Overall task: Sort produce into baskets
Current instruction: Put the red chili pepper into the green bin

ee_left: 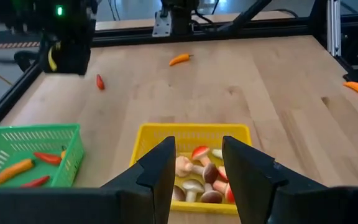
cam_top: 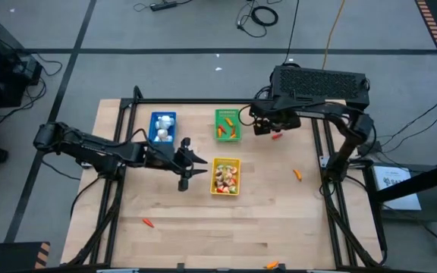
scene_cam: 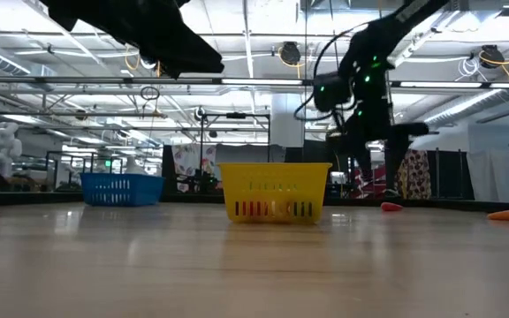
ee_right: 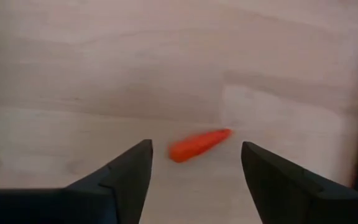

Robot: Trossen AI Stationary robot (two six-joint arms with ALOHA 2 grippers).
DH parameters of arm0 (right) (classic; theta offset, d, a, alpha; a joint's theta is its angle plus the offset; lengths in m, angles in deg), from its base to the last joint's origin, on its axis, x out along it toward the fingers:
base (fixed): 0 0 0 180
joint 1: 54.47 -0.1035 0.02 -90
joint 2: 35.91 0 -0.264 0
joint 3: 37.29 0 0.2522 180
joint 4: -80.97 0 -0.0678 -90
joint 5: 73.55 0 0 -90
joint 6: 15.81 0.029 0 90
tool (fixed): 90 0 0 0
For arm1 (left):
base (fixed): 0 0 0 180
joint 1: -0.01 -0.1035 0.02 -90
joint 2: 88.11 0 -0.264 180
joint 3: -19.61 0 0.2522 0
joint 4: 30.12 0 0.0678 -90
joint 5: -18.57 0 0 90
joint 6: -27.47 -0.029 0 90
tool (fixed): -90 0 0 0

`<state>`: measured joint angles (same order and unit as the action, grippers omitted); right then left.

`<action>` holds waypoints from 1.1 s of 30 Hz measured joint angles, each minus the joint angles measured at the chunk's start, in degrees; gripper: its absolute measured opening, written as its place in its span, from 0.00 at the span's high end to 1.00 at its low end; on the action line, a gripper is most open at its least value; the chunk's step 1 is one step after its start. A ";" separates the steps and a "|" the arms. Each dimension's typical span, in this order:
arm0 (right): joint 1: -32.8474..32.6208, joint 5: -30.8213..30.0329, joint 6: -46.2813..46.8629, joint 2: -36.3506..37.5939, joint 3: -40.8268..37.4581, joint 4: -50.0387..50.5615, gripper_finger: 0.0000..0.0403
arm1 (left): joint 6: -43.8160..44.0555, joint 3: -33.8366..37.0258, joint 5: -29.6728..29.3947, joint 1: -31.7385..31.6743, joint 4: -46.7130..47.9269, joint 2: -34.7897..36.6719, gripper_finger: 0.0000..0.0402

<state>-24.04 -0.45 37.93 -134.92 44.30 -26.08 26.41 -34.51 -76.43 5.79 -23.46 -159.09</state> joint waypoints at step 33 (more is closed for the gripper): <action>0.26 3.07 4.10 1.21 -14.59 -17.43 0.49 | -0.74 -0.02 0.17 0.85 -1.39 -0.29 0.65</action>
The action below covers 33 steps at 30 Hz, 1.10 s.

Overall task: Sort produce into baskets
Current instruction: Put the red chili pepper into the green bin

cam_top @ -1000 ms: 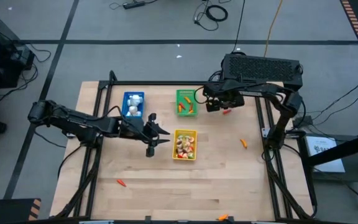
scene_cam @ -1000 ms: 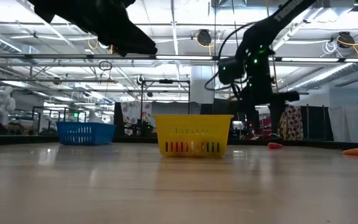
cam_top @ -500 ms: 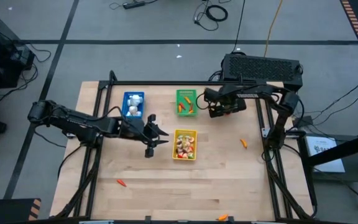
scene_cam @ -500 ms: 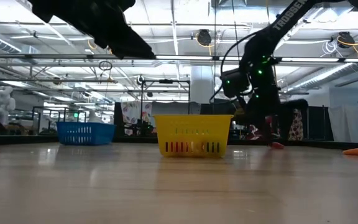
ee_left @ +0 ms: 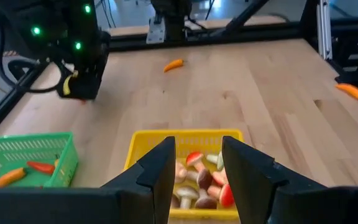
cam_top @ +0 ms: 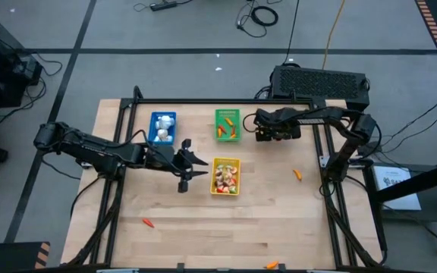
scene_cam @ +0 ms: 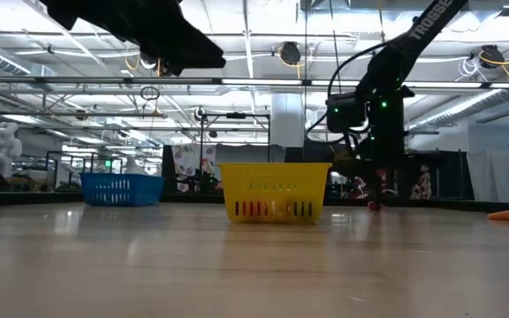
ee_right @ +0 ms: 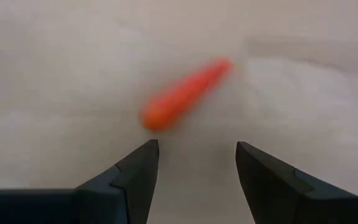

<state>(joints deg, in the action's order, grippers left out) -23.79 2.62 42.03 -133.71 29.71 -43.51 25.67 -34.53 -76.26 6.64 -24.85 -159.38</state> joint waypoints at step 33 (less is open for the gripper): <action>-1.41 -1.52 0.03 5.31 -0.53 -6.65 0.49 | 1.05 0.00 -1.21 0.09 -0.23 0.00 0.65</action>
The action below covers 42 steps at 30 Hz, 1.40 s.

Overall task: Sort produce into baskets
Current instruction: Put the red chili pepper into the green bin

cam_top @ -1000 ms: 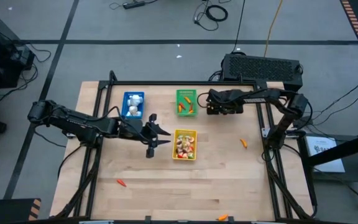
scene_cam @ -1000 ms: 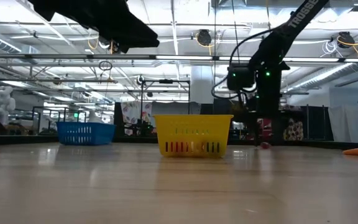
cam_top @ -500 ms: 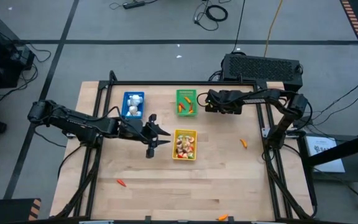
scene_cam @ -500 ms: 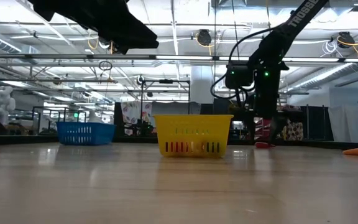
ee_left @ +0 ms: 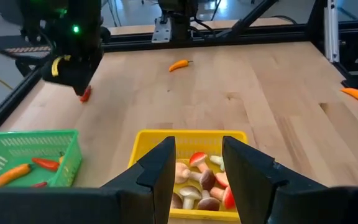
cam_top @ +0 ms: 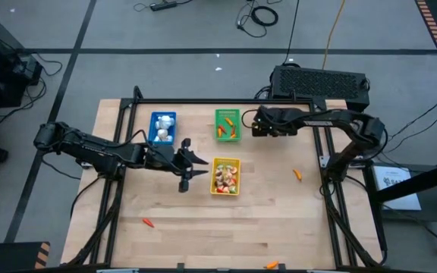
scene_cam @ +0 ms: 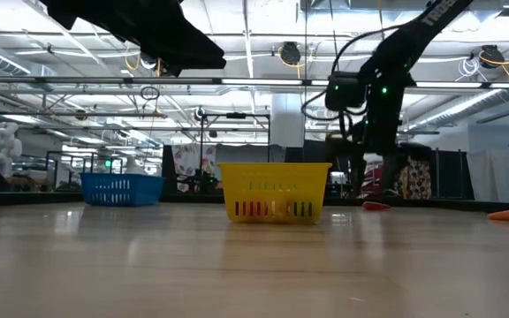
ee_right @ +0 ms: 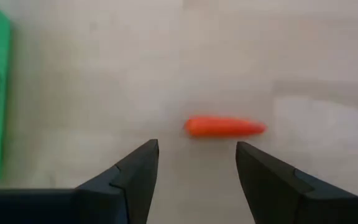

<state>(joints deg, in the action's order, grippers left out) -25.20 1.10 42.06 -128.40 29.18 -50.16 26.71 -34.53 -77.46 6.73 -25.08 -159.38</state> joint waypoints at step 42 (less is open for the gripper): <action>10.82 12.30 -84.17 -5.82 0.20 -1.25 0.80 | 2.06 -0.02 -3.27 -1.25 -4.44 0.02 0.65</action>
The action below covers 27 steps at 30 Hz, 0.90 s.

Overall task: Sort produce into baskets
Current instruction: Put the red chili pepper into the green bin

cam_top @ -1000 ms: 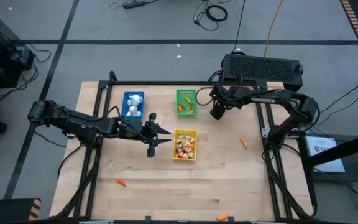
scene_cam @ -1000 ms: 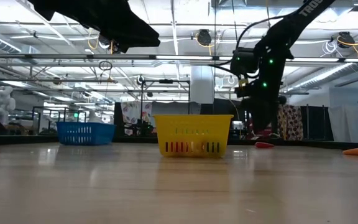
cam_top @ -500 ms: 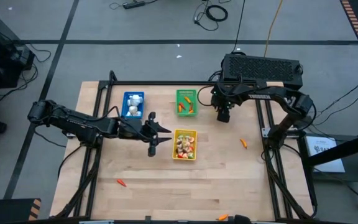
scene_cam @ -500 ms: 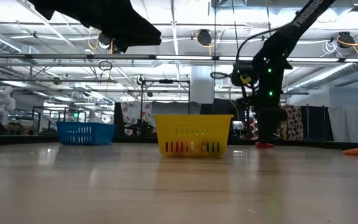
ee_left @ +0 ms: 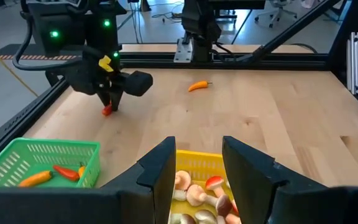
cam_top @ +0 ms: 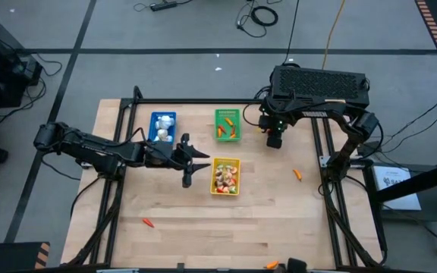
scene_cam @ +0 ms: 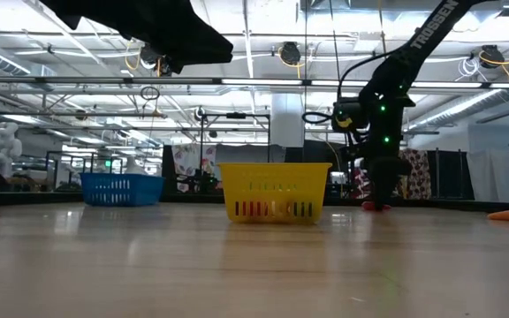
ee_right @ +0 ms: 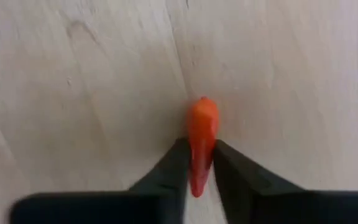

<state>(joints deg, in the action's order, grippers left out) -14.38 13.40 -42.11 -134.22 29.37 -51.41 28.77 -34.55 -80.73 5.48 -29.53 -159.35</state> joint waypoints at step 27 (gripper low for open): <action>-28.30 42.14 28.49 5.26 9.42 -0.71 0.98 | -21.59 -1.35 13.14 2.47 -17.25 -16.52 0.65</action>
<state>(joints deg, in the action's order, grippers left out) -42.68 55.54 -13.63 -128.97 38.79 -52.12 7.18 -35.91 -67.59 7.95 -46.77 -175.87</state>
